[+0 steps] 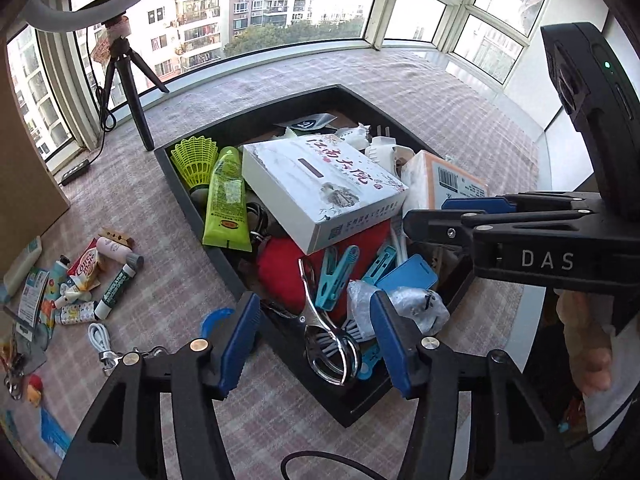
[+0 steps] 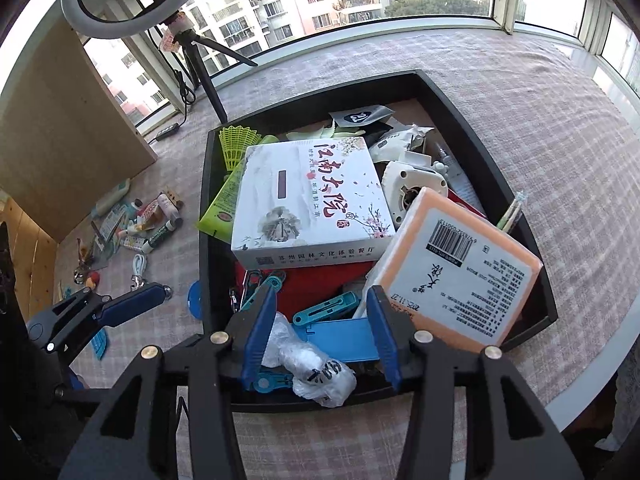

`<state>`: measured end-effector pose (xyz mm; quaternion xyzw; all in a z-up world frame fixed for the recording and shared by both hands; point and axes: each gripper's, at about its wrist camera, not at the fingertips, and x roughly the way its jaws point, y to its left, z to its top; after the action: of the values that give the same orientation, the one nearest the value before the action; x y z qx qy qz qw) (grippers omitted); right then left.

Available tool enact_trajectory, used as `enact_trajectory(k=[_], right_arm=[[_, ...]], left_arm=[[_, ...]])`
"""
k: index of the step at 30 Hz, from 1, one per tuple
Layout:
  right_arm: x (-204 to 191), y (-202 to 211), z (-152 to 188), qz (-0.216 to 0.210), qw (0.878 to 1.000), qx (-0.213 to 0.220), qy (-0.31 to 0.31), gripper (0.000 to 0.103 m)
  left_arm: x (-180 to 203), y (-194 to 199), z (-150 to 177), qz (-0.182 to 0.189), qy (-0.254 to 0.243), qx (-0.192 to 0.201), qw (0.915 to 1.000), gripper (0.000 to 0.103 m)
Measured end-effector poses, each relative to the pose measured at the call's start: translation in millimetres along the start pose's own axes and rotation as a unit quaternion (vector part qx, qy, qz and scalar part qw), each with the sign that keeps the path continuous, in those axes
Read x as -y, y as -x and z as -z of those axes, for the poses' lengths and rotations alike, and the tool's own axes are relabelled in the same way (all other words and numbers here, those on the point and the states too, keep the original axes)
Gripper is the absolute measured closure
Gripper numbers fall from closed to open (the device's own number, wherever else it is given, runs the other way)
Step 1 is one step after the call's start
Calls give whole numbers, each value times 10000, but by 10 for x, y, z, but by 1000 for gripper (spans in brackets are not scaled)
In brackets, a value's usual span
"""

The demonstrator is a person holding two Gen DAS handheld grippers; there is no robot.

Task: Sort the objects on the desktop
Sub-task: 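Carry the teal clothespin to the black tray and release it, then grasp the green Mentholatum tube with the right gripper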

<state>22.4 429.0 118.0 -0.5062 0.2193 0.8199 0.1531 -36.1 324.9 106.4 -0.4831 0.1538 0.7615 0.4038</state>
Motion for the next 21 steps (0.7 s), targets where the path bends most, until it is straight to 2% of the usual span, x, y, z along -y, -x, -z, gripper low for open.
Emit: enact_trajectory(k=[5, 10, 14, 21], right_arm=[[-308, -56, -37, -209, 9992, -23, 334, 57], [-682, -146, -40, -368, 9963, -83, 776, 57], [-957, -244, -73, -508, 9931, -200, 1037, 57], [-1435, -505, -237, -604, 9880, -357, 1380, 57]], left_arm=[[-438, 106, 165, -217, 437, 19, 9988, 49], [-981, 229, 464, -598, 916, -4, 9940, 49], [-1466, 336, 772, -866, 1414, -77, 9861, 49], [-2189, 530, 1192, -1307, 2202, -116, 9666, 51]])
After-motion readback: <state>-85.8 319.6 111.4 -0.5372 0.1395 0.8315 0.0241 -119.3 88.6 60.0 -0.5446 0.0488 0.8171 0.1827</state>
